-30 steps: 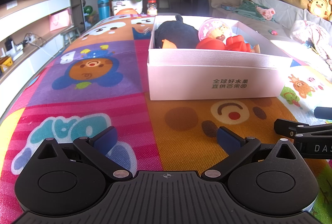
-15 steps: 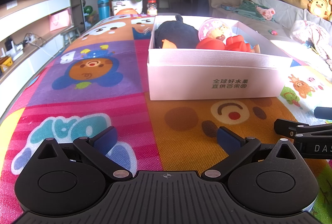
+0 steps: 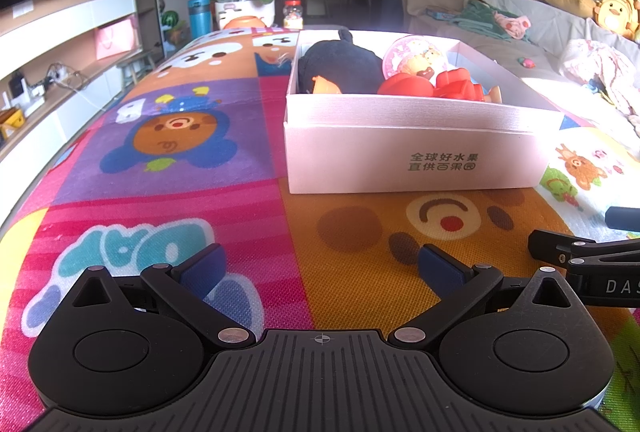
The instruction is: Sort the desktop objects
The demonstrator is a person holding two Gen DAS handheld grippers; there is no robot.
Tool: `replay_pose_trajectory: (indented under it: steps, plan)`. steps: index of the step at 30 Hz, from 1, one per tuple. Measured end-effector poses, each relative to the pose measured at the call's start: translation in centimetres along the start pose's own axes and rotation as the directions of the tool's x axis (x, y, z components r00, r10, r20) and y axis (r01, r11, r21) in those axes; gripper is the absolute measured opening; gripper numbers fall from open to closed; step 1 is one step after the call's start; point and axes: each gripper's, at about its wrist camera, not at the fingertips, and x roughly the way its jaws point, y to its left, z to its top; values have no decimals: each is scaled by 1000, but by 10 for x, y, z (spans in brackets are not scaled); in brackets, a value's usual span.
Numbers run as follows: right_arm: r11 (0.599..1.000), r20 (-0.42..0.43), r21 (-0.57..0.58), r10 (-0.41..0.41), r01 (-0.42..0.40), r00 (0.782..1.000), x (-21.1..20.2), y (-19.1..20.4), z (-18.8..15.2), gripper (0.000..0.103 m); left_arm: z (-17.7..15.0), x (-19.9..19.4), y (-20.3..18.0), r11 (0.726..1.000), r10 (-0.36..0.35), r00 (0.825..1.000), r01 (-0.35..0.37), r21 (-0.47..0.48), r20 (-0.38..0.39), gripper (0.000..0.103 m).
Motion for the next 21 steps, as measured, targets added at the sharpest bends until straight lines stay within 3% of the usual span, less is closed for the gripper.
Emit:
replay_pose_trajectory:
  steps: [8,21]
  plan:
    - [1000,0,1,1,-1,1000,0,0,0,103,6,1,3,1000,-17,999,18,12,-49,103]
    - [1000,0,1,1,-1,1000,0,0,0,103,4,1,1,1000,-14,1000,14,5,-26,103]
